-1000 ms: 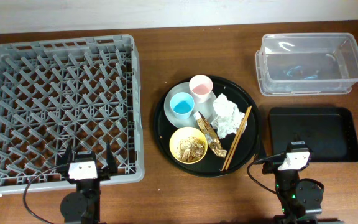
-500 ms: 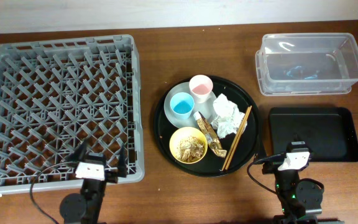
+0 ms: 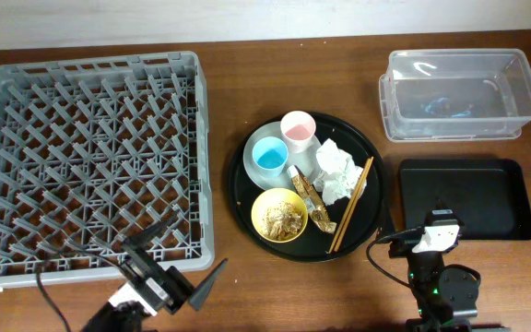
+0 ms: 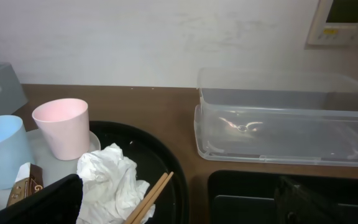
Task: Sort waste into correct bins and load items into the dishwasher rack
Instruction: 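Reach the left gripper over the tray to the light blue cup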
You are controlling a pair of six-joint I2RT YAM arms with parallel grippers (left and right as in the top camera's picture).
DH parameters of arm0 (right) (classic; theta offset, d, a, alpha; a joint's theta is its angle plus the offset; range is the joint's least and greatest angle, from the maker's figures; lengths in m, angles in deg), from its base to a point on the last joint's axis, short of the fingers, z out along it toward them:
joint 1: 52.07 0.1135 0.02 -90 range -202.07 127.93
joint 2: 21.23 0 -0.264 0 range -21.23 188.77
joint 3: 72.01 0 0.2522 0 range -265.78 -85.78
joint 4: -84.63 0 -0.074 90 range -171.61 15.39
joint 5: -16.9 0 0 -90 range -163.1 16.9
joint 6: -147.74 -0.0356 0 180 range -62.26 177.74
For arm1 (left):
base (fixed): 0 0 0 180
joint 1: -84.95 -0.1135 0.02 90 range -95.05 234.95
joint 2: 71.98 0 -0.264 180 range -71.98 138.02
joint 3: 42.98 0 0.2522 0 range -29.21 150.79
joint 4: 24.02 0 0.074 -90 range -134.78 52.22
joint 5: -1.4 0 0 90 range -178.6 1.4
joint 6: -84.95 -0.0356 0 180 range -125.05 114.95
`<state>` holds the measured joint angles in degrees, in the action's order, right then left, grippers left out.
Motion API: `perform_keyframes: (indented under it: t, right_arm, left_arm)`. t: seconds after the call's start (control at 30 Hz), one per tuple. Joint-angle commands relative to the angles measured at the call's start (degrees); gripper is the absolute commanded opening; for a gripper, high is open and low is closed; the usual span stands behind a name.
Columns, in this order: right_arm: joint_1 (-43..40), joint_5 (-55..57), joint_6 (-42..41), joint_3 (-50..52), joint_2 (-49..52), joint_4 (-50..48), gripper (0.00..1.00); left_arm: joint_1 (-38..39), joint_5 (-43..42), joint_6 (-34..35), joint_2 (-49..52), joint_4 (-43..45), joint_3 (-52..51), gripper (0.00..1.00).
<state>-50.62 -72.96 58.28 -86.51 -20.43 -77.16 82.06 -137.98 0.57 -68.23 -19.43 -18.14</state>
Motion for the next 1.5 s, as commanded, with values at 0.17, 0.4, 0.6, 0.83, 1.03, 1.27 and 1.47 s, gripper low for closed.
perform_keyframes:
  t: [0.17,0.4,0.6,0.83,1.03,1.27,1.47]
  right_arm:
    - [-0.3,0.4,0.3,0.4,-0.6,0.3,0.99]
    - [-0.3,0.4,0.3,0.4,-0.6,0.3,0.99]
    - [-0.3,0.4,0.3,0.4,-0.6,0.3,0.99]
    - [-0.3,0.4,0.3,0.4,-0.6,0.3,0.99]
    - [-0.3,0.4,0.3,0.4,-0.6,0.3,0.99]
    - [-0.3,0.4,0.3,0.4,-0.6,0.3,0.99]
    - [-0.3,0.4,0.3,0.4,-0.6,0.3,0.99]
  left_arm:
    - [-0.3,-18.3,-11.4,39.0,-41.0,48.5,0.99]
    - [0.0,-40.8,-6.8,61.3,-43.4,62.8,1.0]
    - [6.3,-21.6,-3.3,64.2,-43.4,63.2,0.99]
    - [26.9,31.6,-10.7,70.9,-70.1,77.5,0.99]
    - [35.2,36.1,-15.6,88.1,-90.2,95.3,0.99]
    - [38.8,35.3,-15.6,96.2,-88.2,95.3,0.99]
    - [38.9,44.3,-14.1,103.7,-82.8,95.3,0.68]
